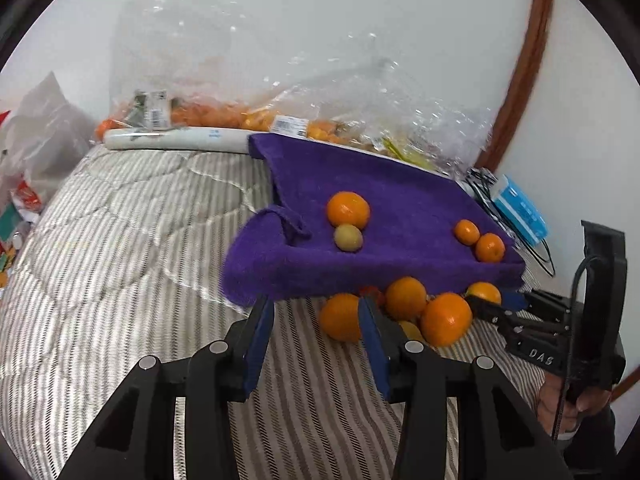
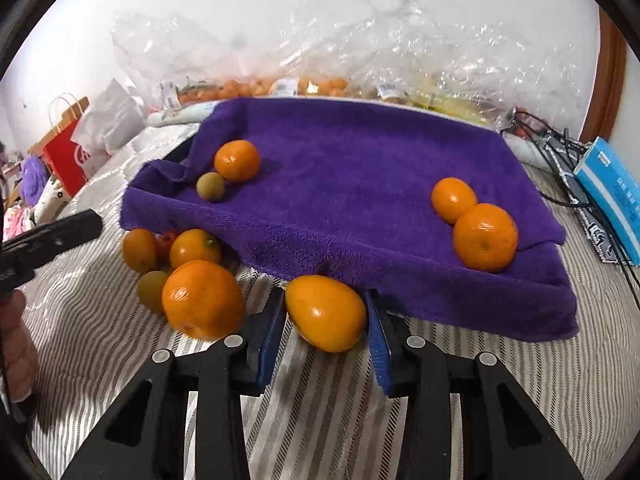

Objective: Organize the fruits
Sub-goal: 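Grasp an orange with the right tool while the left tool grasps another orange, then lift and carry both held oranges over the purple towel with both tools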

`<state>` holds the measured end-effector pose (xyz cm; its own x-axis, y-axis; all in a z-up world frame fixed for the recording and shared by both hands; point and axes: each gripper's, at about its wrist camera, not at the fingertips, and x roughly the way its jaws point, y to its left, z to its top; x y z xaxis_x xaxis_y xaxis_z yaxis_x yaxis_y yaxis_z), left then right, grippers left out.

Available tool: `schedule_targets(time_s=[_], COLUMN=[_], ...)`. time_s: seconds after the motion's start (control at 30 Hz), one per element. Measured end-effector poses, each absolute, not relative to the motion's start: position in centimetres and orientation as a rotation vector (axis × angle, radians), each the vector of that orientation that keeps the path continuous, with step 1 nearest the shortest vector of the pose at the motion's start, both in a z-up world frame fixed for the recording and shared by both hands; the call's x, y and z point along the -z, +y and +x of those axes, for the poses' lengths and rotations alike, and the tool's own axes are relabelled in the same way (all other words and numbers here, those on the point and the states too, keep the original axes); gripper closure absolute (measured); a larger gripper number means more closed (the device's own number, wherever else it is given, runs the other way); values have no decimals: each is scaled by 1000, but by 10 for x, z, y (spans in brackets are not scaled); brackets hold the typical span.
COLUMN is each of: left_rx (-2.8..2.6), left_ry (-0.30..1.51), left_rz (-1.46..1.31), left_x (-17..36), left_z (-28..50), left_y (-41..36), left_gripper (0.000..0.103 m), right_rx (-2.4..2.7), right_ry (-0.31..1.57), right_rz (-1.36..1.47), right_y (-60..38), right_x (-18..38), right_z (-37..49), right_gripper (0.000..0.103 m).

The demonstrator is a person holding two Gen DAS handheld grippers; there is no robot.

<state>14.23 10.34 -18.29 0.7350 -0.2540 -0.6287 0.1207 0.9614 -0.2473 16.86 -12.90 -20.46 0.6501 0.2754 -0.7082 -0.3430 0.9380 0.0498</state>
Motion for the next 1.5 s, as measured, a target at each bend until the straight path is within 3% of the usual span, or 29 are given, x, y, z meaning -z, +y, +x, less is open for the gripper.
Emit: schedule_targets(time_s=[0.23,0.57,0.63,1.5], left_rx=[236,207,222,252], left_ry=[779,860,857,703], left_rz=[-144,-126,-106,-188], left_x=[193,204,205,180], left_z=[153,177,176,148], left_y=[86,68,64,81], left_gripper=[59,60,71,71], right_rx=[-349,-398,-396,-328], right_ry=[736,795,826,731], right_rz=[-94,-94,-114,-24], right_y=[-156,-158,-154,-177], right_x=[199,208,213,192], right_z=[145,152,155,139], right_gripper=[74,71,71,71])
